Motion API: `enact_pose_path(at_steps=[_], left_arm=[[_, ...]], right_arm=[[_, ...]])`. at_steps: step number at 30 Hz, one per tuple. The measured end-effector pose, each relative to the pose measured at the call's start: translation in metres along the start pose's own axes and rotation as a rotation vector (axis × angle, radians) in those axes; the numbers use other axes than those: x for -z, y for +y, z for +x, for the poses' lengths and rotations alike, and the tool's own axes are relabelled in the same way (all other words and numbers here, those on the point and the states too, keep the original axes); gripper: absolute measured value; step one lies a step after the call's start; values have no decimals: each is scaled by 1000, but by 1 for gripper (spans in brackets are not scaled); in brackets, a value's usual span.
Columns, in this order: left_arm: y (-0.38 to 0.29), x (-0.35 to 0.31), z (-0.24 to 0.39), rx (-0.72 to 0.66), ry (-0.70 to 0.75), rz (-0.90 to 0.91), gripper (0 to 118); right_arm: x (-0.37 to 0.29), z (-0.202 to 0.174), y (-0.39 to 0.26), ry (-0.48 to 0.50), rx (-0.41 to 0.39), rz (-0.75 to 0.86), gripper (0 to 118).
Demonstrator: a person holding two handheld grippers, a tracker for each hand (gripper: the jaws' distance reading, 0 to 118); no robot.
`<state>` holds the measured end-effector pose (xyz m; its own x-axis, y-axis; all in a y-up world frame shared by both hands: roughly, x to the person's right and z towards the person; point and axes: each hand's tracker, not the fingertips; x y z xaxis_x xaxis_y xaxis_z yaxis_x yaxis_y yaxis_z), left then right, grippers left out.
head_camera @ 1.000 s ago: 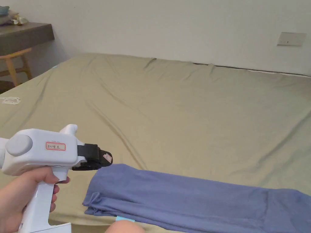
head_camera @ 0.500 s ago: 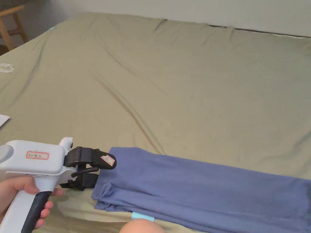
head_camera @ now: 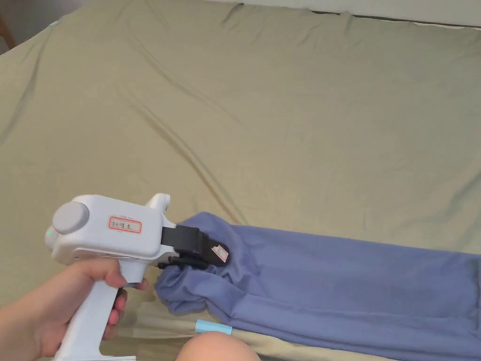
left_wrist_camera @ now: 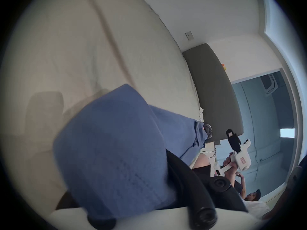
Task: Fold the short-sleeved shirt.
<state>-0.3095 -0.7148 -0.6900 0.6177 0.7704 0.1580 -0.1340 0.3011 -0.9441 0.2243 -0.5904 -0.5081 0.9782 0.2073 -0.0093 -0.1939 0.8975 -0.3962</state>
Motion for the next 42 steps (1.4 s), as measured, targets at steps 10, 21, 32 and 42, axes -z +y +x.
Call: enact_pose_path(at_steps=[10,21,32,42], left_arm=[[59,-131,26,45,261,60,8],[58,-79,102,129,552,-167,8],[27,95,147,137,535,-241,8],[18,83,184,133,254,-98,102]], right_arm=[[-4,-7,12,25,-71,42,2],[2,-10,21,95,-32,36,2],[-6,-11,23,123,-61,63,2],[1,-5,18,146,-41,38,2]])
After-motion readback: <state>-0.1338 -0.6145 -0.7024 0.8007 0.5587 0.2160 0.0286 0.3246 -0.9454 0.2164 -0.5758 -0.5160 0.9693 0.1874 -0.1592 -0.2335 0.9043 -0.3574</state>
